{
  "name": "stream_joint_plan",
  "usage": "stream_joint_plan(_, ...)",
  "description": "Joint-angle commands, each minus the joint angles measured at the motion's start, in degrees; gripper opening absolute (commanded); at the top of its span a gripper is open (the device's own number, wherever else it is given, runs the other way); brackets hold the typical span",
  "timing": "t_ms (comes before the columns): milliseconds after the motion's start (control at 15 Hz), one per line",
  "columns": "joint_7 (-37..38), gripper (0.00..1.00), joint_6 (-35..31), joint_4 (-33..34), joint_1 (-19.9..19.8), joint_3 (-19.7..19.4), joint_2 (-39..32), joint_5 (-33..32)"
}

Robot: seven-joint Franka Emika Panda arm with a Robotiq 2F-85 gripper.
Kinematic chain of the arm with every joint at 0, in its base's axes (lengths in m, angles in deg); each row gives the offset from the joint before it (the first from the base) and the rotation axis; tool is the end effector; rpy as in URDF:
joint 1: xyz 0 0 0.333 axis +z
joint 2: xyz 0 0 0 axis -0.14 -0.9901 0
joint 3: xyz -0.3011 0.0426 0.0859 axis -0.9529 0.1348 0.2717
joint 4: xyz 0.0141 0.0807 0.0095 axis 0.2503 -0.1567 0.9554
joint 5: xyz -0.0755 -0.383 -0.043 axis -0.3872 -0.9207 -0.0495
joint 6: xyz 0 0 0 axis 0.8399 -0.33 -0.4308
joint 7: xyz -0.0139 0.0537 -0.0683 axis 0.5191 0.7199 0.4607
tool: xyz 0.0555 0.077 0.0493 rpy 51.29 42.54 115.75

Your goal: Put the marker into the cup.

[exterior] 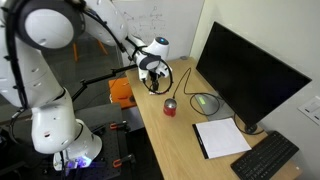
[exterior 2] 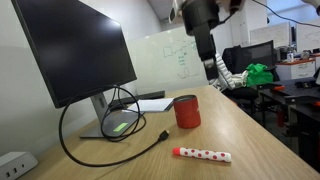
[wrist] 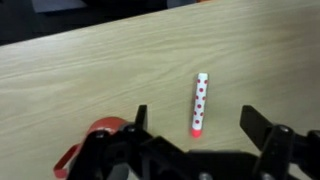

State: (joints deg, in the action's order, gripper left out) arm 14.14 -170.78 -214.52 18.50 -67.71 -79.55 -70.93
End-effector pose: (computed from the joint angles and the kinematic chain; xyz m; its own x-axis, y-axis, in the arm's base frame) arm 0.4461 0.2157 0.2765 0.9885 -0.1366 -0.0647 -0.1434 -0.9827 -0.1169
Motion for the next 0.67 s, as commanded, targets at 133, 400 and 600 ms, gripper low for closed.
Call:
stream_joint_plan(133, 5.71, 1.0, -8.95, 5.34, 4.61, -4.83, -14.41, -4.88)
stream_joint_plan(400, 7.9, 1.0, -10.9, 11.79, 10.16, -8.44, -22.15, -5.41)
stream_joint_plan(600, 11.36, 1.0, -11.4, 16.66, 15.47, -12.65, -26.97, -7.62)
